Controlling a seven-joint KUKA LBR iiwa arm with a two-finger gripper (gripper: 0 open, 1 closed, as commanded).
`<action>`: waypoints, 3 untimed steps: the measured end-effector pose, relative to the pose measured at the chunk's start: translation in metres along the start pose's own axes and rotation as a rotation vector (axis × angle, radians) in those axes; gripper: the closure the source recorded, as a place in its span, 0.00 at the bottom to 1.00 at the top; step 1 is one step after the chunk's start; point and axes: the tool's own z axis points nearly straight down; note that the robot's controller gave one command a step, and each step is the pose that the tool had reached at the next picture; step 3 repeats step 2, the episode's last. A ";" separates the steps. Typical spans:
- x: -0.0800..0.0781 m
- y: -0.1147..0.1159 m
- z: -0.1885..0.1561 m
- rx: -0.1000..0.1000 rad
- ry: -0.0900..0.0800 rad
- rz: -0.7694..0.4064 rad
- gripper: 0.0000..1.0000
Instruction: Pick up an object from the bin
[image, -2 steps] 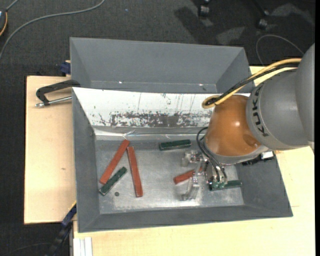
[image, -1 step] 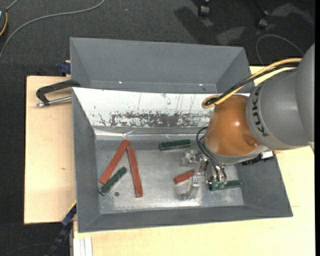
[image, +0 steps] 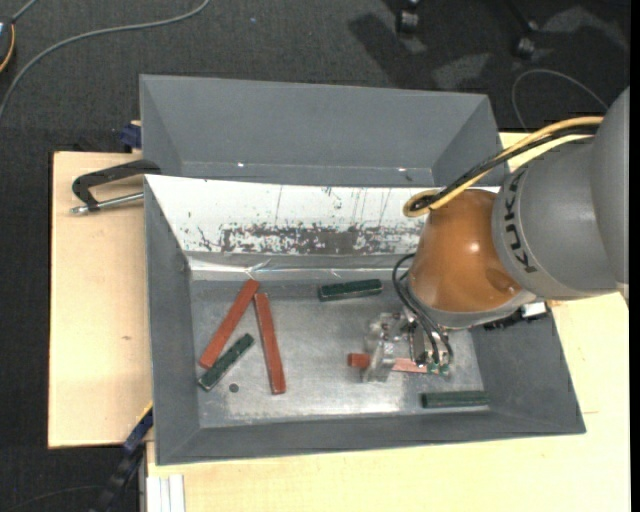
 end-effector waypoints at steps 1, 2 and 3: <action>-0.001 0.001 -0.008 -0.001 -0.006 -0.001 1.00; -0.004 0.001 -0.116 -0.002 -0.015 -0.001 1.00; -0.004 0.001 -0.116 -0.002 -0.015 -0.001 1.00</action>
Offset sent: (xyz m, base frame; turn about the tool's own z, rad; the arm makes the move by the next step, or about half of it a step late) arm 0.0000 0.0000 0.0074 0.0000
